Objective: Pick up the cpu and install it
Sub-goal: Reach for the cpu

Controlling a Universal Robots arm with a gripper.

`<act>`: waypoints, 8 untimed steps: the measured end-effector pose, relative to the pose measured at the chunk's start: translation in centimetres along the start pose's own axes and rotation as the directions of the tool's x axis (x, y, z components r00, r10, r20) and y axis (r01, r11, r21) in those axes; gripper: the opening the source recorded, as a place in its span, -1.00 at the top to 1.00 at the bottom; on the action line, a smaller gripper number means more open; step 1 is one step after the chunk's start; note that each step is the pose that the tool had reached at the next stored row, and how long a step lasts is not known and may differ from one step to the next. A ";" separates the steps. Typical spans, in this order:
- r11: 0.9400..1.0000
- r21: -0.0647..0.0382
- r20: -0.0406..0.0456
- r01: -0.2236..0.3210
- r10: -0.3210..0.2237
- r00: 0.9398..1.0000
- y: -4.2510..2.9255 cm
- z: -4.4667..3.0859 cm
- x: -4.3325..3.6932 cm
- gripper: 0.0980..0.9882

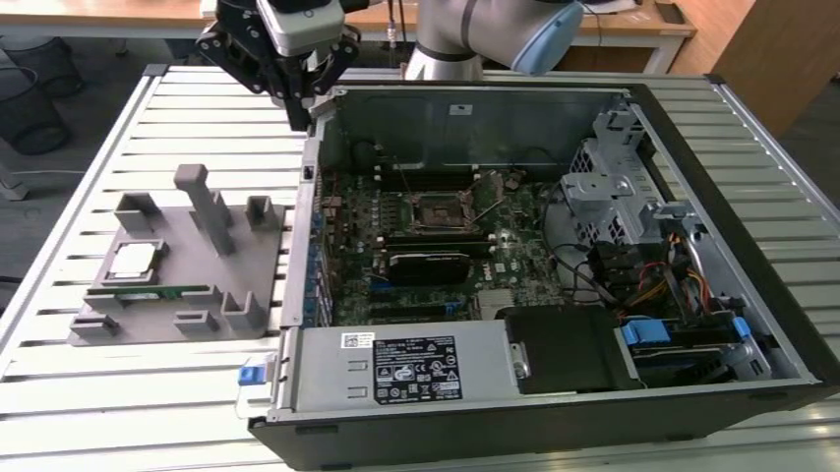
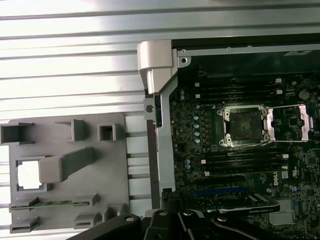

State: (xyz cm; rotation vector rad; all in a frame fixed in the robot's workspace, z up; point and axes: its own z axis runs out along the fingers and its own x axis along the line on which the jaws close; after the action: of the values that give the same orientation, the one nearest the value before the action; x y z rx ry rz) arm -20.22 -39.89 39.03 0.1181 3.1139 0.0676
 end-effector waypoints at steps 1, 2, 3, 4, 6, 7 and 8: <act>1.000 0.000 0.000 0.000 0.000 1.000 -0.01 0.00 0.11 0.98; 1.000 0.000 0.000 0.000 0.000 1.000 -0.02 0.00 0.23 0.98; 1.000 0.000 0.000 0.000 0.000 1.000 -0.03 0.01 0.34 0.98; 1.000 0.000 0.000 0.000 0.000 1.000 -0.04 0.01 0.47 0.98; 1.000 0.000 0.000 0.000 0.000 1.000 -0.05 0.01 0.69 0.98; 1.000 0.000 0.000 0.000 0.000 1.000 -0.06 0.02 0.81 0.98; 1.000 0.000 0.000 0.000 0.000 1.000 -0.07 0.02 0.94 0.98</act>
State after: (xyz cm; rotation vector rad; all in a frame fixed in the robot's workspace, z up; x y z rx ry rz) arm -21.16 -39.89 38.99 0.1182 3.1144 0.0675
